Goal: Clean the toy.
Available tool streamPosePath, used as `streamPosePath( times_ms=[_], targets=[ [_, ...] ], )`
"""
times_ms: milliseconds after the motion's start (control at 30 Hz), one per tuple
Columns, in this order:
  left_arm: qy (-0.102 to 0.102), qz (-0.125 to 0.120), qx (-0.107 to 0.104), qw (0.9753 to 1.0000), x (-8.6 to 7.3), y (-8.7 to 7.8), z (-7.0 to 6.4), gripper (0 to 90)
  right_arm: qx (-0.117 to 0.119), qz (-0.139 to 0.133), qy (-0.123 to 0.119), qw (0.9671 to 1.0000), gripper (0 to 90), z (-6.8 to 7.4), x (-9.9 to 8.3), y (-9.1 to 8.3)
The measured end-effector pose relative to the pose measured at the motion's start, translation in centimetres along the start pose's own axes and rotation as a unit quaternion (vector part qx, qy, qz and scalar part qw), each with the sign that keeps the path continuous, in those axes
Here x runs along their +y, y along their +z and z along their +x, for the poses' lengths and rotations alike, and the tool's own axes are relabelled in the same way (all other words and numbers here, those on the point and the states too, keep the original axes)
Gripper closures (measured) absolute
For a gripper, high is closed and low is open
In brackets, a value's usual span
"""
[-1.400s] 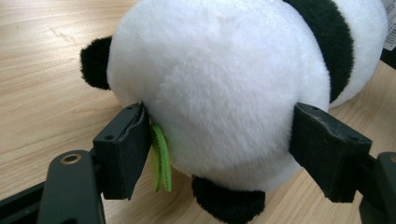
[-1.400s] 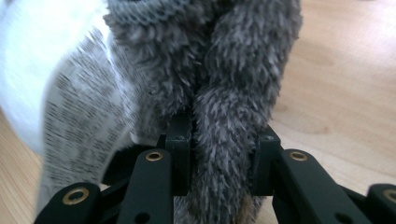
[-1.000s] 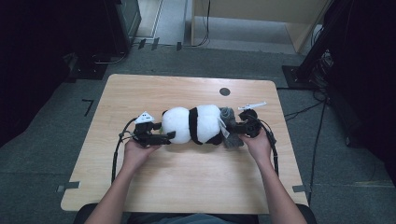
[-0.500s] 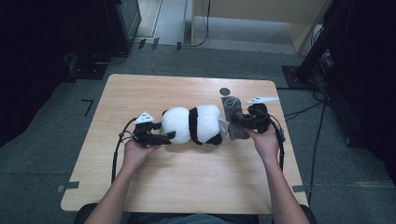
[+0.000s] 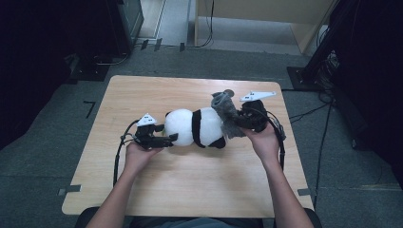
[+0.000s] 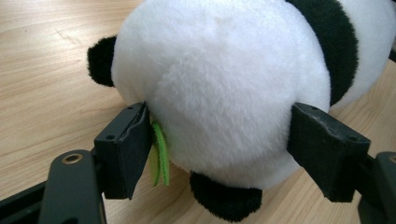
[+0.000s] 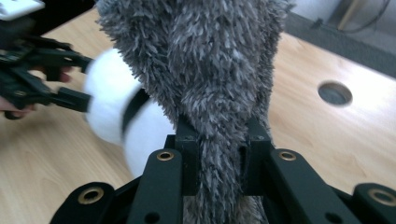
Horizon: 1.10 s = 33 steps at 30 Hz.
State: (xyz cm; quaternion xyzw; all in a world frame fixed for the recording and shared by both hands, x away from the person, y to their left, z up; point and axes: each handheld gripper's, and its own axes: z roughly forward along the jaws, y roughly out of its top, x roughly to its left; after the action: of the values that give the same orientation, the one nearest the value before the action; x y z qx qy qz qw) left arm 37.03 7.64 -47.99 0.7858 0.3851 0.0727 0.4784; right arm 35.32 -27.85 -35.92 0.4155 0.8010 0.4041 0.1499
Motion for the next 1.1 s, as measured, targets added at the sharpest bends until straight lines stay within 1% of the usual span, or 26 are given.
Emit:
streamPosePath(
  times_ms=[33,100,167,267,367,433,500,567,633,667,833,867,933,967,1033,1067,1100],
  targets=[
    [0.000,0.000,0.000,1.0000,0.0,0.0,0.0,23.5,0.001,-0.001,-0.009,1.0000,74.7,0.6,0.5,-0.2],
    [-0.001,0.000,0.002,1.0000,0.0,0.0,-0.1,23.6,0.011,-0.009,-0.020,0.9997,74.7,1.4,1.3,-0.2],
    [-0.001,0.000,0.003,1.0000,0.0,0.0,-0.1,23.7,0.024,-0.013,-0.025,0.9993,74.7,2.1,1.9,0.1],
    [-0.003,-0.002,0.002,1.0000,0.0,0.0,-0.1,23.8,0.039,-0.001,-0.034,0.9987,74.7,3.1,2.7,1.1],
    [-0.004,-0.003,0.001,1.0000,0.0,0.0,-0.1,23.9,0.062,0.015,-0.049,0.9968,74.7,4.5,3.6,2.6],
    [-0.004,-0.003,0.001,1.0000,0.0,0.0,-0.1,23.9,0.068,0.023,-0.059,0.9957,74.6,5.4,4.1,3.5],
    [-0.004,-0.003,0.001,1.0000,0.0,0.0,-0.1,23.9,0.081,0.033,-0.065,0.9940,74.6,6.3,4.7,4.8],
    [-0.004,-0.003,0.002,1.0000,0.0,0.0,-0.1,24.0,0.085,0.040,-0.073,0.9929,74.6,7.0,5.1,5.9],
    [-0.002,-0.004,0.002,1.0000,0.0,0.0,-0.1,24.1,0.090,0.046,-0.076,0.9919,74.6,7.6,5.4,6.9],
    [-0.002,-0.005,0.002,1.0000,0.0,0.1,-0.1,24.2,0.091,0.048,-0.083,0.9913,74.5,8.0,5.5,7.6],
    [-0.002,-0.006,0.002,1.0000,0.0,0.1,-0.1,24.5,0.089,0.068,-0.089,0.9897,74.4,8.9,5.5,10.5],
    [-0.002,-0.006,0.002,1.0000,0.0,0.1,-0.1,24.6,0.086,0.074,-0.092,0.9893,74.2,9.1,5.3,11.3],
    [-0.001,-0.005,0.003,1.0000,0.0,0.0,-0.1,24.7,0.083,0.075,-0.096,0.9890,73.4,9.3,5.2,11.9],
    [-0.001,-0.005,0.003,1.0000,0.0,0.0,-0.1,24.7,0.085,0.076,-0.097,0.9888,72.6,9.5,5.1,12.3],
    [-0.003,-0.005,0.002,1.0000,0.0,0.0,0.0,24.8,0.083,0.069,-0.104,0.9887,70.6,9.8,4.9,12.7],
    [-0.003,-0.005,0.002,1.0000,0.0,0.0,0.0,24.9,0.082,0.064,-0.112,0.9882,68.8,9.9,4.8,12.8],
    [-0.003,-0.005,0.003,1.0000,0.0,0.0,-0.1,24.9,0.082,0.062,-0.116,0.9880,67.0,10.0,4.8,12.9]
  ],
)
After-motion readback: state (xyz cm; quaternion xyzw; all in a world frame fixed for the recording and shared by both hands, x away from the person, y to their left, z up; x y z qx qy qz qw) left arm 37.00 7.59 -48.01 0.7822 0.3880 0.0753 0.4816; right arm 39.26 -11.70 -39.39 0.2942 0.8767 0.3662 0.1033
